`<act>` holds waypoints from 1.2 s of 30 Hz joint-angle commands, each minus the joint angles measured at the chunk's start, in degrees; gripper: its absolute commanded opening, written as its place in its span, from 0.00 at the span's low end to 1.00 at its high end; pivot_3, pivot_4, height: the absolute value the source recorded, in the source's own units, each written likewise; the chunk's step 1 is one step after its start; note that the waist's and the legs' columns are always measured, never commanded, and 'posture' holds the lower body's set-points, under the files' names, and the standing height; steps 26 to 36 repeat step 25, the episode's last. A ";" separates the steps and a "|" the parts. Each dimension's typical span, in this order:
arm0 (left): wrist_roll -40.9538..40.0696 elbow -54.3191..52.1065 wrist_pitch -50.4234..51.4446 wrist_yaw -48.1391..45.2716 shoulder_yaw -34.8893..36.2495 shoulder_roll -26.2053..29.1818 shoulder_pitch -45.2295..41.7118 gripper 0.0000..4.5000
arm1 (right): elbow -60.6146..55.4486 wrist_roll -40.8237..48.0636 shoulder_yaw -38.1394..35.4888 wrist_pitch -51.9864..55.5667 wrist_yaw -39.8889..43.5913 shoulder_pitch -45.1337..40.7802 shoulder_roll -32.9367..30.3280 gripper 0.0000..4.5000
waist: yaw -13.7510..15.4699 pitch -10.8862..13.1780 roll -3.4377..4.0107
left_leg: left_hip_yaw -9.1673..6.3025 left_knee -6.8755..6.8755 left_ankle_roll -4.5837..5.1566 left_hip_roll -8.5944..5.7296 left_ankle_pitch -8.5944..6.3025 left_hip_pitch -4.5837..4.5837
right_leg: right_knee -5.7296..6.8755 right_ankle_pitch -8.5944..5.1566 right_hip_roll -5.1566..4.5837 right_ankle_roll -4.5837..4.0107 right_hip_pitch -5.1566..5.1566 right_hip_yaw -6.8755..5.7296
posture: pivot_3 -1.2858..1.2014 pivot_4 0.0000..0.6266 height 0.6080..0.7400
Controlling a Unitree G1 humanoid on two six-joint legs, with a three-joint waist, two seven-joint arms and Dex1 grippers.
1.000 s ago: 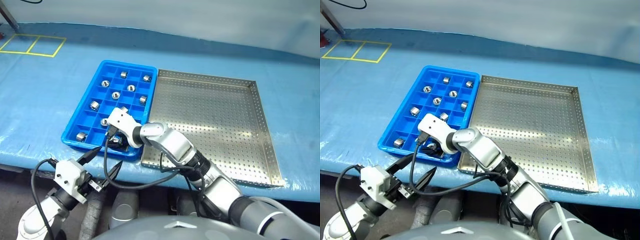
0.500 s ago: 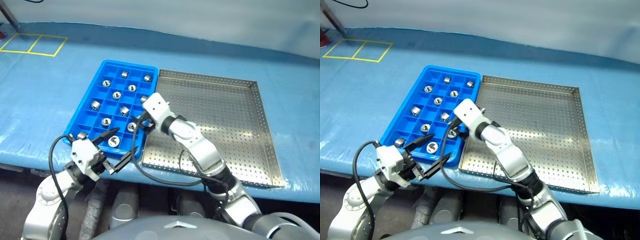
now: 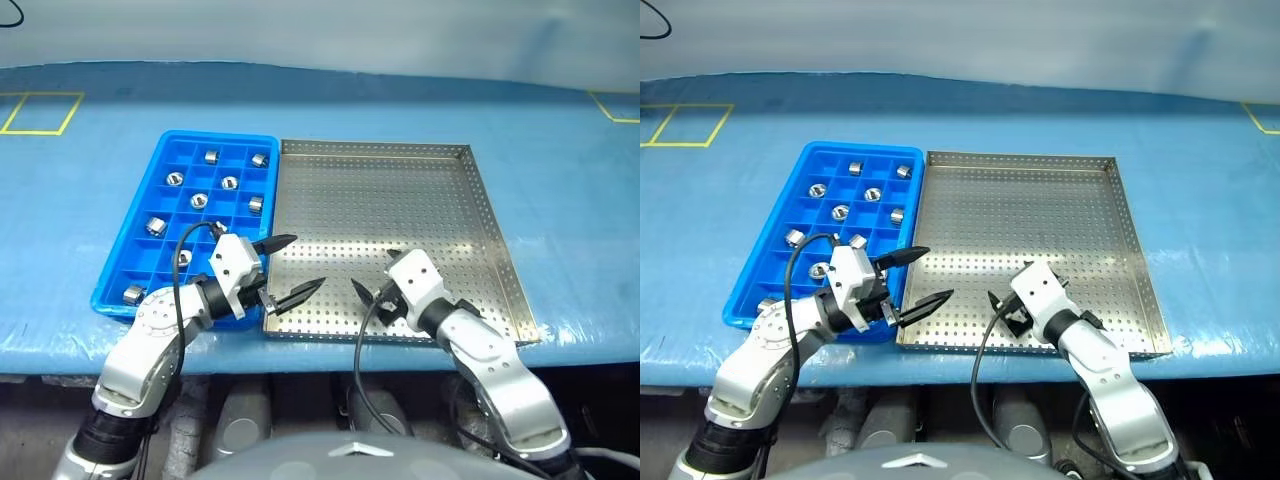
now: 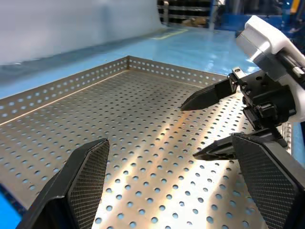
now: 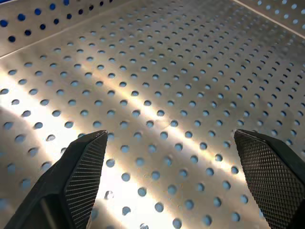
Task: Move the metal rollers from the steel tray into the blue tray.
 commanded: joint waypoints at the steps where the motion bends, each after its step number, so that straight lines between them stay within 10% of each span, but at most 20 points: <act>1: -0.24 -0.77 1.50 -0.83 -0.55 1.36 -0.65 1.00 | -4.85 2.14 -1.53 -0.21 0.56 2.18 -0.01 1.00 | -0.60 0.00 0.00 | 0.00 0.02 0.00 0.00 0.00 0.00 | 0.01 0.00 0.00 0.00 0.01 0.00 | 0.49 0.24 1.00; 36: 1.80 -1.66 1.73 2.86 1.09 2.69 3.19 1.00 | -1.81 3.19 2.19 0.79 -2.05 -1.59 3.64 1.00 | -0.37 -0.01 -0.04 | 0.10 0.17 0.02 -0.05 0.02 -0.03 | 0.00 -0.03 -0.04 -0.07 0.03 0.16 | 0.52 0.24 1.00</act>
